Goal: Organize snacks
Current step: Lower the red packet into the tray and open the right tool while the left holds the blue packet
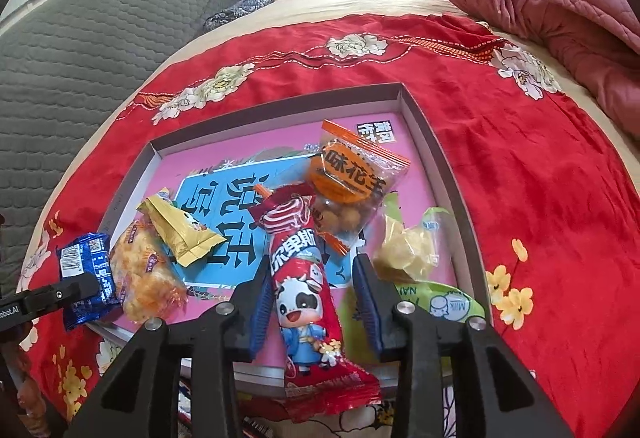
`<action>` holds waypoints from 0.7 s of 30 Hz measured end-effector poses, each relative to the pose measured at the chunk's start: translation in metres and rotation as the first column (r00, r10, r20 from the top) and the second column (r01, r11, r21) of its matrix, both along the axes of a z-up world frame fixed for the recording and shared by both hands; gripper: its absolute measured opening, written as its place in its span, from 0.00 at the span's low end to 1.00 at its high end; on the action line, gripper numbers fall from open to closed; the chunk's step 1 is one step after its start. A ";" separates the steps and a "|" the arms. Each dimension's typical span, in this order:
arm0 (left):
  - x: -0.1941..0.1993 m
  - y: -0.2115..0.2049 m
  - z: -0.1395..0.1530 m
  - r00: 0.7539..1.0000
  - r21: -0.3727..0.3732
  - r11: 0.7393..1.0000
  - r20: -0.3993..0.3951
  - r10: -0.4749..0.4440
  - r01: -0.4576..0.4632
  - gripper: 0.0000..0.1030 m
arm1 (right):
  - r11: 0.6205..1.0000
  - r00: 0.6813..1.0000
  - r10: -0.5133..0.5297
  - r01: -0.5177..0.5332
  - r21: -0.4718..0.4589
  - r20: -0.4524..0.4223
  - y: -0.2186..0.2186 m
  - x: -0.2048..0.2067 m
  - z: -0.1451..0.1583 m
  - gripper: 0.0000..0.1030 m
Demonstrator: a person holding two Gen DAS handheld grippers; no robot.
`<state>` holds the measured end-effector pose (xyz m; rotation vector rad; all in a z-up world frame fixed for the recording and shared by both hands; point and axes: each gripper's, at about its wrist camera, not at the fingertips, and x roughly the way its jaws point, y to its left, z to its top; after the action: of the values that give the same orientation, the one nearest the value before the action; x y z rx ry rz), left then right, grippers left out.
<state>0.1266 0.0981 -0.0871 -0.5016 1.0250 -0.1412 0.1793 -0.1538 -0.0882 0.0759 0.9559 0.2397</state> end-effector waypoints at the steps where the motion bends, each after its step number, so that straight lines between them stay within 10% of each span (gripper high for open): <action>1: 0.000 0.000 0.000 1.000 0.006 1.000 -0.001 0.001 -0.001 0.24 | 1.000 1.000 -0.001 0.001 0.000 0.002 0.000 -0.001 0.001 0.37; 21: 0.012 -0.014 -0.003 1.000 0.032 0.999 0.005 0.002 -0.002 0.25 | 1.000 0.999 -0.014 0.015 -0.018 0.036 -0.004 -0.004 0.008 0.44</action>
<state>0.1384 0.0841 -0.0897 -0.4732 1.0200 -0.1239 0.1754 -0.1574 -0.0806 0.0611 0.9219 0.2183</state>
